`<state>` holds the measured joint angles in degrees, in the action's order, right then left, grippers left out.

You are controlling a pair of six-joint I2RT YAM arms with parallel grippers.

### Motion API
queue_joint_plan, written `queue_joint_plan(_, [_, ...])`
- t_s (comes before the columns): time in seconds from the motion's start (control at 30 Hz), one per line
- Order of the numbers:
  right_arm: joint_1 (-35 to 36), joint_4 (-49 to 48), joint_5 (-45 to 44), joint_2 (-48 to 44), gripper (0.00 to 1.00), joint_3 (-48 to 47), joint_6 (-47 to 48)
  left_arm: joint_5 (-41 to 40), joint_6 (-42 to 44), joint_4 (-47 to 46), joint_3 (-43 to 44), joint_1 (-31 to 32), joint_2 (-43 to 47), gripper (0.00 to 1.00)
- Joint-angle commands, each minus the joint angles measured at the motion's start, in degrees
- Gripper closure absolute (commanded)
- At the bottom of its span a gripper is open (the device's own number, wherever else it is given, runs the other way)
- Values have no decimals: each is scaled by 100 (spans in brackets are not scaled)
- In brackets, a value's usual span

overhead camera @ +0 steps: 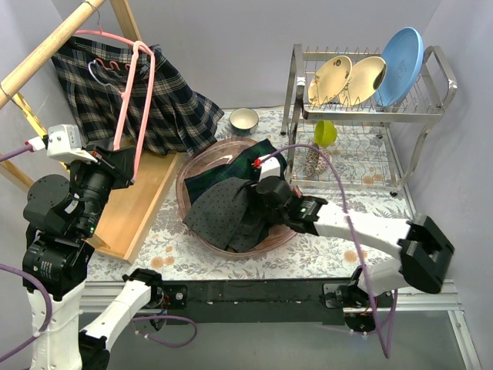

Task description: Remove the skirt from the hanger

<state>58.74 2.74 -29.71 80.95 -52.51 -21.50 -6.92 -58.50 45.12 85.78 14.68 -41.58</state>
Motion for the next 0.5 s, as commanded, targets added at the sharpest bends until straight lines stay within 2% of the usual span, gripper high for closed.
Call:
queue_joint_plan(0.0, [6, 1077, -237, -1027, 27, -487, 207, 24, -21, -56, 97, -35, -25, 100])
queue_joint_plan(0.13, [15, 1483, 114, -1528, 27, -962, 269, 129, -118, -48, 62, -35, -25, 100])
queue_joint_plan(0.3, [137, 993, 765, -1767, 30, -1384, 540, 427, -355, -83, 62, -35, -43, 100])
queue_joint_plan(0.4, [584, -235, 897, -1775, 31, -1332, 882, 324, -635, -21, 71, -35, -60, 100])
queue_joint_plan(0.43, [751, -1179, 897, -1741, 31, -1193, 1058, 331, -706, -21, 62, -44, -52, 100])
queue_joint_plan(0.47, [953, -1719, 845, -1688, 32, -1139, 1330, 375, -785, -39, 62, -44, -52, 100])
